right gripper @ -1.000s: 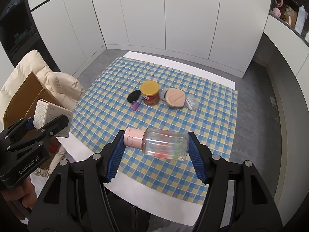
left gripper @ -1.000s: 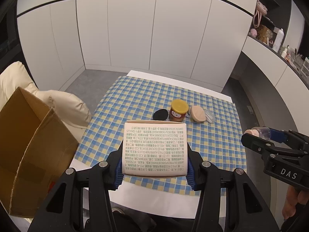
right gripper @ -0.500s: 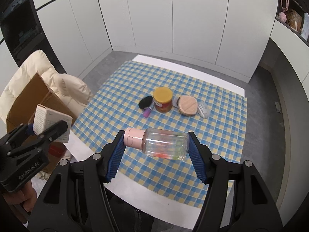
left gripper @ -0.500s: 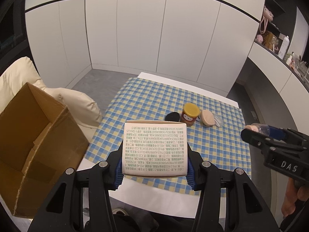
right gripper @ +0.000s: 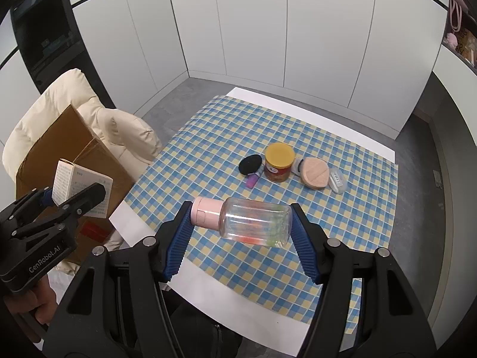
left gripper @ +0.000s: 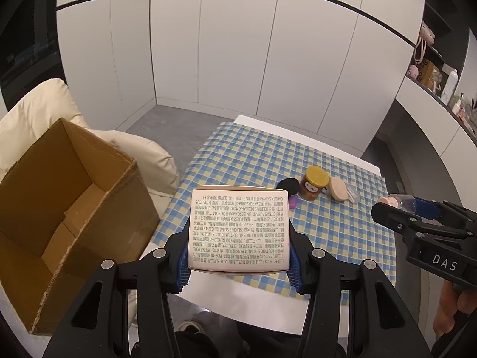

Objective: Organize objects
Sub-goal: 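Lift and carry the cream box with the left tool while the right tool carries the bottle toward the box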

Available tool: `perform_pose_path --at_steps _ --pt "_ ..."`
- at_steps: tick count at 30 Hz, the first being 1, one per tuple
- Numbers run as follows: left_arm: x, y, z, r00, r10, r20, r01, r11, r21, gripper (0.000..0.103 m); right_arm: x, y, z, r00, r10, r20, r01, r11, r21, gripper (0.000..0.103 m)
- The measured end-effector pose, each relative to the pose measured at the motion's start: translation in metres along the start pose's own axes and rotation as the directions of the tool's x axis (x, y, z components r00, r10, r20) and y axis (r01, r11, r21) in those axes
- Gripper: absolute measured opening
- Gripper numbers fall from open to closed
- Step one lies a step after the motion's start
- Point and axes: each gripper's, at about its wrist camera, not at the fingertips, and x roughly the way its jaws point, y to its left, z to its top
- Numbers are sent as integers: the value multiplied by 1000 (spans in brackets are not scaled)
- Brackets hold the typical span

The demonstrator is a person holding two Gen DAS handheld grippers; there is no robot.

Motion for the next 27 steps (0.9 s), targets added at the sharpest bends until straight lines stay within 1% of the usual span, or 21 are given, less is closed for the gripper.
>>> perform_pose_path --at_steps 27 --pt "-14 55 -3 996 83 36 -80 993 -85 51 11 53 16 998 58 31 -56 997 -61 66"
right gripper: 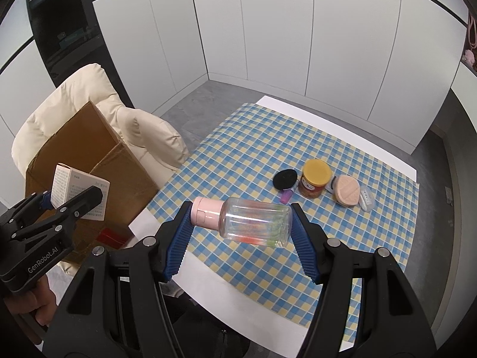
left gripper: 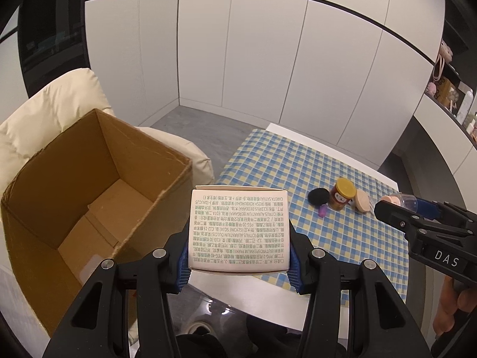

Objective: Organize objects
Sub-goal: 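Lift and carry the cream box with the left tool while the right tool carries the bottle toward the box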

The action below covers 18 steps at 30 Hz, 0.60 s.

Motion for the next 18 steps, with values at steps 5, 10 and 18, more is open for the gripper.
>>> perform_pose_path --at_steps 5,10,18 --pt "-3 10 0 1000 17 10 -16 1000 -17 51 3 13 3 1000 13 4 -13 1000 -17 66" --pt "-7 21 0 999 34 19 -33 999 -33 51 6 24 6 1000 26 10 -25 999 -31 66" --pt "-11 38 -1 998 61 22 -60 996 -59 51 10 43 10 999 46 14 -45 997 -56 66"
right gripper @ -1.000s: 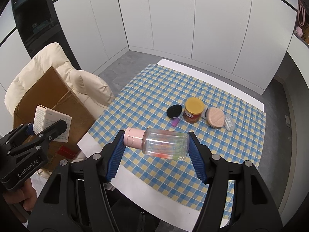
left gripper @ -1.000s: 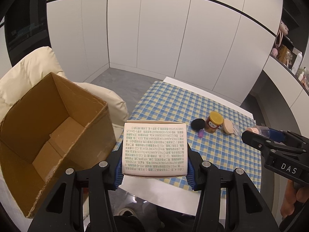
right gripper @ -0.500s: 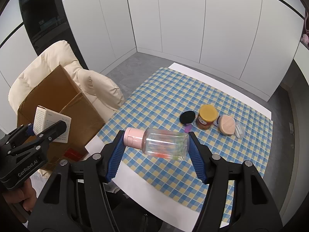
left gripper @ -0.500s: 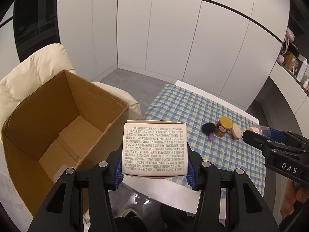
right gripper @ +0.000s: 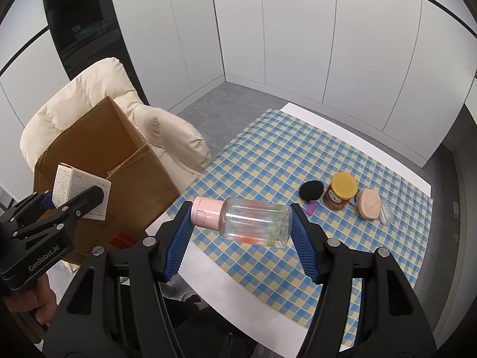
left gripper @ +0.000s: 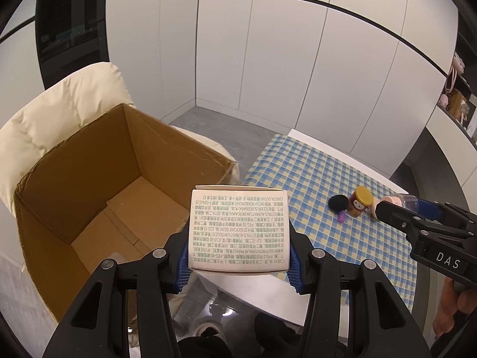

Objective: Organize objects
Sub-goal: 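Lift and carry the cream box with the left tool while the right tool carries the bottle toward the box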

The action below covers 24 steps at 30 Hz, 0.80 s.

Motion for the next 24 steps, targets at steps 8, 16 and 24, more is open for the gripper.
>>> perform_pose_path --at_steps 8,16,24 --pt "-4 22 0 999 39 11 -39 998 -39 51 5 20 5 1000 22 3 -22 999 -30 66" --pt "-7 40 -3 997 70 15 -69 995 -70 51 10 40 11 999 42 7 -42 997 -58 66" --pt "-12 58 -5 995 99 16 -97 990 -99 51 14 59 15 998 60 11 -59 995 -81 66"
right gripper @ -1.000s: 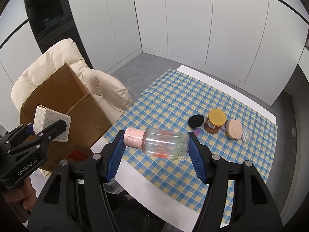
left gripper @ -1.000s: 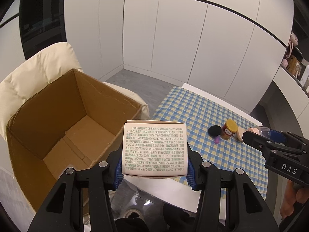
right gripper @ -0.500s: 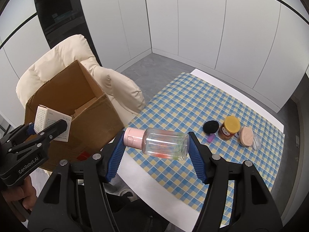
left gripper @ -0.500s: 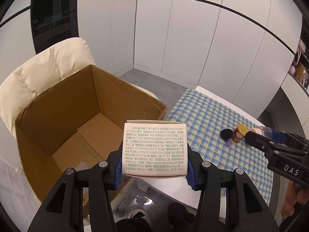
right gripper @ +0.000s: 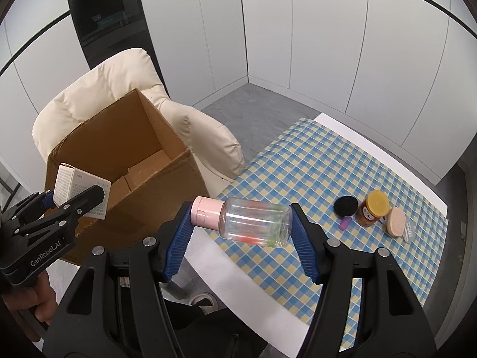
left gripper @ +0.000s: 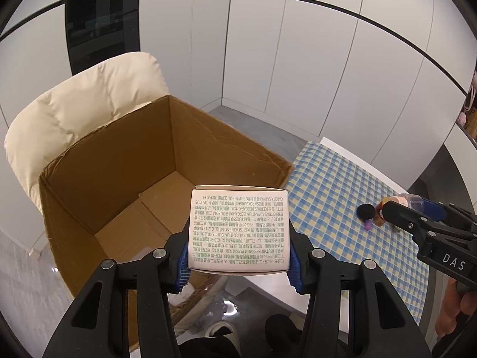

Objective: Organize objects
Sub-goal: 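Lift and carry the cream box with the left tool while the right tool carries the bottle toward the box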

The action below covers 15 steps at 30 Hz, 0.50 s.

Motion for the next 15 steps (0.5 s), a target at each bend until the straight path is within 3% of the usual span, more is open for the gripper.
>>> perform_pose_path --at_steps 15 --pt "-1 34 -3 999 53 -6 -53 998 -45 51 9 31 9 999 34 6 -34 998 -43 66"
